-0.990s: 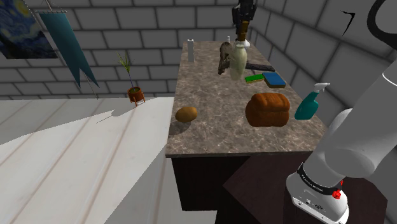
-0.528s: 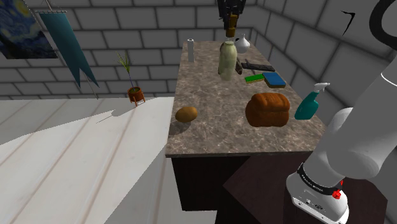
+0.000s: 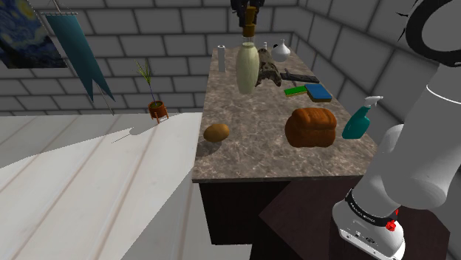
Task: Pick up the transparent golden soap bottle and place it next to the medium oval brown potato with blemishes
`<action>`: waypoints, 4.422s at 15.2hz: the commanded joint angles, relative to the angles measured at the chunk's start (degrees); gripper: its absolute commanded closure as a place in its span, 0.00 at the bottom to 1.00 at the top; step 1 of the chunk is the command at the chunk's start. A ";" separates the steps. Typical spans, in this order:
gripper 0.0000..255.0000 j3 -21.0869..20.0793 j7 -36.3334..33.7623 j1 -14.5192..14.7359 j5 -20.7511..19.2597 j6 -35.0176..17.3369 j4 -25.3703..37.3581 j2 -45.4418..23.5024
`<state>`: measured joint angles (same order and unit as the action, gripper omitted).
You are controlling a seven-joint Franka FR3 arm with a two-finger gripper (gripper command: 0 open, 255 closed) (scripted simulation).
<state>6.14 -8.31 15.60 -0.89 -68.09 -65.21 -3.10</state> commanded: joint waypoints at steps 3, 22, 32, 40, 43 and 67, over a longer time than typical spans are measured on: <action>1.00 -0.55 -1.25 0.65 -0.15 -2.40 -3.83 1.46; 1.00 -0.87 -2.15 0.90 -0.86 -19.88 -29.61 9.78; 1.00 -0.88 -2.41 0.88 -1.02 -27.88 -39.29 11.47; 1.00 -0.83 -2.56 0.84 -1.10 -34.08 -45.87 11.84; 1.00 -0.81 -2.60 0.83 -1.12 -36.39 -48.11 11.77; 1.00 -0.61 -2.70 0.74 -1.06 -49.96 -59.01 9.10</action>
<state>5.53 -11.02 16.34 -1.95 -118.03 -124.23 5.98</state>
